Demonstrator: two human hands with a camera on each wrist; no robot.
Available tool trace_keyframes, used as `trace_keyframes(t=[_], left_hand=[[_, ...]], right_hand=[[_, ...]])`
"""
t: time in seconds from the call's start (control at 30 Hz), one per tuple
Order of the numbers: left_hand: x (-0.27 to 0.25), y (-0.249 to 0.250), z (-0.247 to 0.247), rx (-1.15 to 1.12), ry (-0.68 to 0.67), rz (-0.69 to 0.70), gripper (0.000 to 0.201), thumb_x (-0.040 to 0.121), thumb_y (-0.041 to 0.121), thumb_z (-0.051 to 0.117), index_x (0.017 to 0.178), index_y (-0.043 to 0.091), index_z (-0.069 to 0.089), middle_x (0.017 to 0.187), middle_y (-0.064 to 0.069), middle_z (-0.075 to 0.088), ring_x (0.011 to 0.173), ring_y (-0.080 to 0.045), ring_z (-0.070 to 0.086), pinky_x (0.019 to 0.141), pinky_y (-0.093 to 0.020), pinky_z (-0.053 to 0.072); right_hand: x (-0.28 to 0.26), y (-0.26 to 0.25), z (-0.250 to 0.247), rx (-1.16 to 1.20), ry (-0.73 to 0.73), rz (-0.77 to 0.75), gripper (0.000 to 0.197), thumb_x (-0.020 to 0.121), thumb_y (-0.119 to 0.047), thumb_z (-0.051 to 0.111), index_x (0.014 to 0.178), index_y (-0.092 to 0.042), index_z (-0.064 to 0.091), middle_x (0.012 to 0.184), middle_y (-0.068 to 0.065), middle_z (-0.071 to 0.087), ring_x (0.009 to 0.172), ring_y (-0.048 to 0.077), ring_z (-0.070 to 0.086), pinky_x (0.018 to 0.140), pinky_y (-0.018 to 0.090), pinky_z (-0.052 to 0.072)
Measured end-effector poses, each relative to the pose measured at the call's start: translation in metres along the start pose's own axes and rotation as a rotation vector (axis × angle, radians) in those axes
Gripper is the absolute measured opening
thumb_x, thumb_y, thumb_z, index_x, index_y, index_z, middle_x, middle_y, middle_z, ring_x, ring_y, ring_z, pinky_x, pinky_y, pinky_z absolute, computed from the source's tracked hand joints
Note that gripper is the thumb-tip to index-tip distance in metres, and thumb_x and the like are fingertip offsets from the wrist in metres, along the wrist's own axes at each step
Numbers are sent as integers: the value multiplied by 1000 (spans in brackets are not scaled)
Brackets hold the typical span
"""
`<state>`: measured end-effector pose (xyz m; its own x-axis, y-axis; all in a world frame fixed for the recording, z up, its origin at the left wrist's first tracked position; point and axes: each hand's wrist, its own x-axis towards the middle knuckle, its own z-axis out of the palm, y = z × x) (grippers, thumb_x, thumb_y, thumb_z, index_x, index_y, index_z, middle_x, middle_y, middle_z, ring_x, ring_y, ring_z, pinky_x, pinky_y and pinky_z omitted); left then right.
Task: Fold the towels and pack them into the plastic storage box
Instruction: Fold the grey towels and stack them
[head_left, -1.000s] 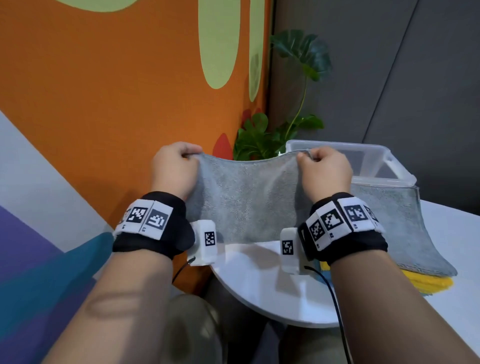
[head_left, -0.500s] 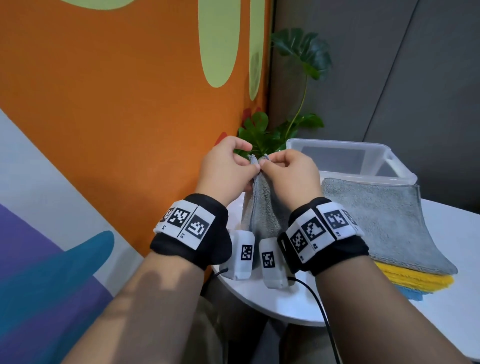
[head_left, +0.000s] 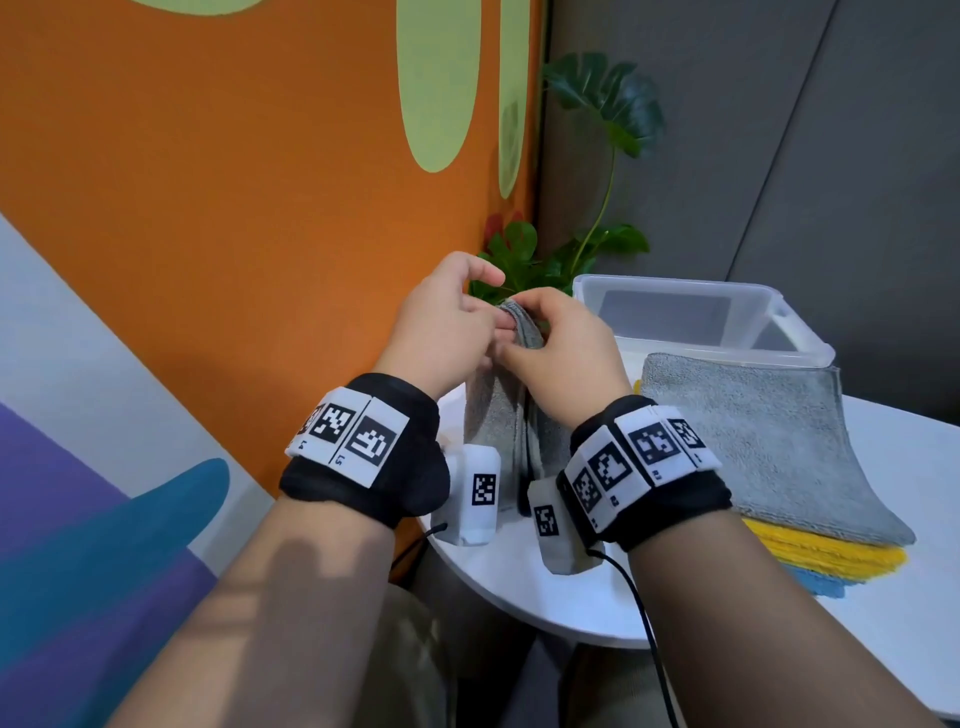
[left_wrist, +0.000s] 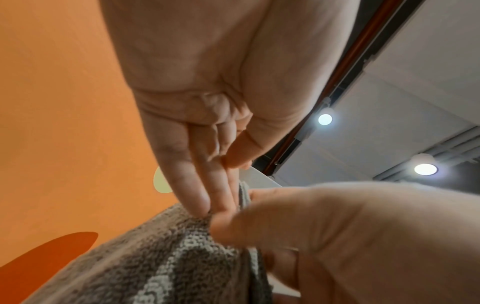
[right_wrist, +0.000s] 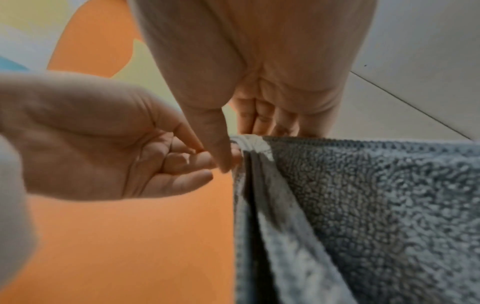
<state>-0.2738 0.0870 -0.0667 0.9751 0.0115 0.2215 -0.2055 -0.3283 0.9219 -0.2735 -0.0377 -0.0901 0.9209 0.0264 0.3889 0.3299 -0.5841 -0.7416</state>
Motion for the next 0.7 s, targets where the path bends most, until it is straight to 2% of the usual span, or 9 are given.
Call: trace_keyframes(t=[0.1, 0.2, 0.3, 0.33, 0.4, 0.53, 0.6, 0.63, 0.7], left_hand=[[4, -5, -4, 54, -13, 39, 37, 83, -6, 41, 107, 18, 56, 84, -5, 73, 79, -17, 72, 62, -34, 55], [10, -17, -11, 209, -55, 108, 39, 79, -2, 57, 105, 27, 59, 84, -1, 64, 75, -21, 63, 71, -34, 51], [16, -35, -16, 526, -145, 67, 47, 78, 13, 64, 110, 46, 55, 105, -2, 46, 101, -26, 50, 94, -39, 45], [16, -39, -16, 585, -174, 14, 47, 77, 17, 65, 113, 47, 55, 109, -2, 42, 110, -30, 45, 100, -43, 41], [17, -50, -19, 665, -238, -60, 39, 74, 25, 66, 106, 44, 56, 113, -1, 42, 117, -32, 42, 103, -48, 38], [15, -61, -23, 653, -255, -99, 15, 83, 24, 70, 82, 25, 55, 104, -5, 61, 100, -28, 58, 87, -38, 48], [15, -65, -25, 599, -197, -106, 14, 90, 25, 64, 84, 19, 53, 97, -6, 62, 90, -26, 57, 75, -35, 44], [15, -66, -25, 574, -152, -96, 14, 92, 27, 61, 87, 17, 52, 93, -5, 60, 86, -24, 55, 68, -33, 40], [16, -64, -25, 505, -47, -54, 14, 93, 28, 59, 90, 16, 52, 87, -1, 57, 81, -20, 51, 61, -31, 35]], right_hand=[[0, 2, 1, -40, 3, -42, 39, 79, -2, 56, 110, -25, 62, 109, -5, 63, 99, 12, 57, 85, 24, 44], [1, 1, -6, 35, 5, -82, 41, 78, 3, 56, 103, -28, 67, 102, -10, 67, 97, 8, 61, 89, 23, 47], [2, -1, -15, 88, -14, -141, 40, 78, 6, 57, 97, -27, 70, 90, -19, 66, 87, -7, 60, 81, 6, 43], [2, -2, -18, 107, -22, -159, 42, 77, 9, 56, 96, -26, 70, 88, -21, 65, 85, -10, 59, 79, 2, 41], [2, -1, -24, 143, -31, -175, 44, 77, 12, 55, 95, -26, 70, 87, -22, 65, 86, -11, 59, 81, 3, 42], [2, 7, -35, 105, 84, -153, 43, 77, 6, 59, 84, -36, 57, 86, -13, 66, 84, 2, 61, 85, 24, 51], [0, 12, -40, 50, 155, -112, 37, 79, 1, 60, 75, -34, 46, 87, -3, 65, 82, 12, 61, 80, 32, 51], [-1, 14, -42, 18, 181, -106, 35, 79, 0, 58, 71, -32, 46, 87, -1, 64, 83, 15, 61, 79, 33, 51], [-2, 19, -45, -53, 209, -97, 31, 79, 1, 53, 69, -28, 56, 88, -4, 62, 83, 13, 59, 79, 29, 48]])
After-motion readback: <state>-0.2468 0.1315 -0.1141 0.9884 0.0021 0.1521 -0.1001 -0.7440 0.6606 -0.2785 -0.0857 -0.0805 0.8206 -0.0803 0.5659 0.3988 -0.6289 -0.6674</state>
